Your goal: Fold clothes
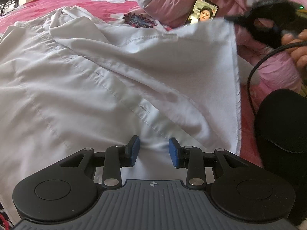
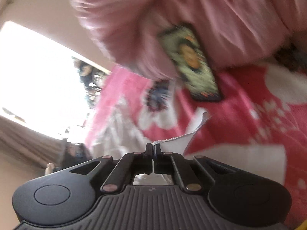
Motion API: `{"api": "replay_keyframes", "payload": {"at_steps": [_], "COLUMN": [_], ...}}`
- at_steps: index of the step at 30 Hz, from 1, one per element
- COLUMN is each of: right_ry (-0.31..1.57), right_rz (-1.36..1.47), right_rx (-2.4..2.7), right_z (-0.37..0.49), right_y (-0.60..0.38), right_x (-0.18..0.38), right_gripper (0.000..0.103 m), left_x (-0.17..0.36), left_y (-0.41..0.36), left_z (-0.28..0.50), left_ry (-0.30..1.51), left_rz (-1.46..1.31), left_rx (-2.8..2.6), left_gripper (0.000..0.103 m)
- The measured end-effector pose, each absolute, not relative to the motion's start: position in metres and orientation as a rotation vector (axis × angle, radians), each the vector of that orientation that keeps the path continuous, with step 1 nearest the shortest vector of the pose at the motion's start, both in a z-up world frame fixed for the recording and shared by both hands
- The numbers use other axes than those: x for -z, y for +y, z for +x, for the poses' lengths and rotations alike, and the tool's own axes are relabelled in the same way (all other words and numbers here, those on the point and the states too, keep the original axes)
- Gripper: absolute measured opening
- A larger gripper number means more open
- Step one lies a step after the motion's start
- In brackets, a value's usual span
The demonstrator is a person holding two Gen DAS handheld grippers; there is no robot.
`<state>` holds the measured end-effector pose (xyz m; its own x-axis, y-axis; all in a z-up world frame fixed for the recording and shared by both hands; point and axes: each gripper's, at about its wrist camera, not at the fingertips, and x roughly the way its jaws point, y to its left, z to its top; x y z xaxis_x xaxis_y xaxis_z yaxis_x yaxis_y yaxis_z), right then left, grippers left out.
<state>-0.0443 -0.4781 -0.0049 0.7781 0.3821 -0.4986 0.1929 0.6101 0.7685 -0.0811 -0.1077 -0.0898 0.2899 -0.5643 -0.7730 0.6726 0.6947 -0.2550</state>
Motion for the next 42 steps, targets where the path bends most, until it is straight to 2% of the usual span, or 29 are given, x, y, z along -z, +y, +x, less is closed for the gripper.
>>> {"api": "replay_keyframes", "payload": {"at_steps": [4, 10, 15, 18, 20, 21, 22, 26, 28, 36, 40, 42], "right_ry": [0.631, 0.745, 0.878, 0.971, 1.029, 1.048, 1.047, 1.009, 1.035, 1.251, 1.313, 1.338], "right_rz": [0.814, 0.355, -0.025, -0.236, -0.309, -0.326, -0.306, -0.106, 0.009, 0.366, 0.437, 0.392], "right_rx": [-0.349, -0.707, -0.896, -0.897, -0.86, -0.846, -0.84, -0.766, -0.649, -0.23, -0.248, -0.257], "right_z": [-0.048, -0.057, -0.086, -0.101, -0.104, -0.106, -0.108, -0.092, -0.079, -0.038, -0.037, -0.037], "right_y": [-0.455, -0.372, -0.297, -0.26, -0.25, -0.248, -0.254, -0.296, -0.323, -0.403, -0.404, -0.398], "right_x": [-0.025, -0.055, -0.041, -0.015, -0.001, 0.004, 0.003, -0.017, -0.017, 0.031, 0.051, 0.053], "right_gripper": [0.002, 0.002, 0.002, 0.008, 0.029, 0.029, 0.03, 0.045, 0.047, 0.047, 0.045, 0.04], "left_x": [0.089, 0.073, 0.065, 0.064, 0.065, 0.064, 0.064, 0.065, 0.065, 0.07, 0.075, 0.078], "left_y": [-0.105, -0.076, -0.038, -0.029, -0.03, -0.034, -0.038, -0.055, -0.064, -0.083, -0.083, -0.084], "left_z": [-0.08, -0.072, -0.059, -0.052, -0.053, -0.055, -0.056, -0.064, -0.068, -0.076, -0.076, -0.076], "left_ry": [0.973, 0.932, 0.949, 0.953, 0.955, 0.953, 0.951, 0.944, 0.937, 0.946, 0.97, 0.98], "left_rz": [0.115, 0.042, -0.108, -0.149, -0.151, -0.146, -0.14, -0.096, -0.065, 0.011, 0.021, 0.025], "left_rx": [0.821, 0.748, 0.67, 0.637, 0.647, 0.661, 0.676, 0.738, 0.757, 0.788, 0.776, 0.772], "left_gripper": [0.034, 0.034, 0.034, 0.034, 0.034, 0.034, 0.034, 0.034, 0.034, 0.034, 0.034, 0.034]}}
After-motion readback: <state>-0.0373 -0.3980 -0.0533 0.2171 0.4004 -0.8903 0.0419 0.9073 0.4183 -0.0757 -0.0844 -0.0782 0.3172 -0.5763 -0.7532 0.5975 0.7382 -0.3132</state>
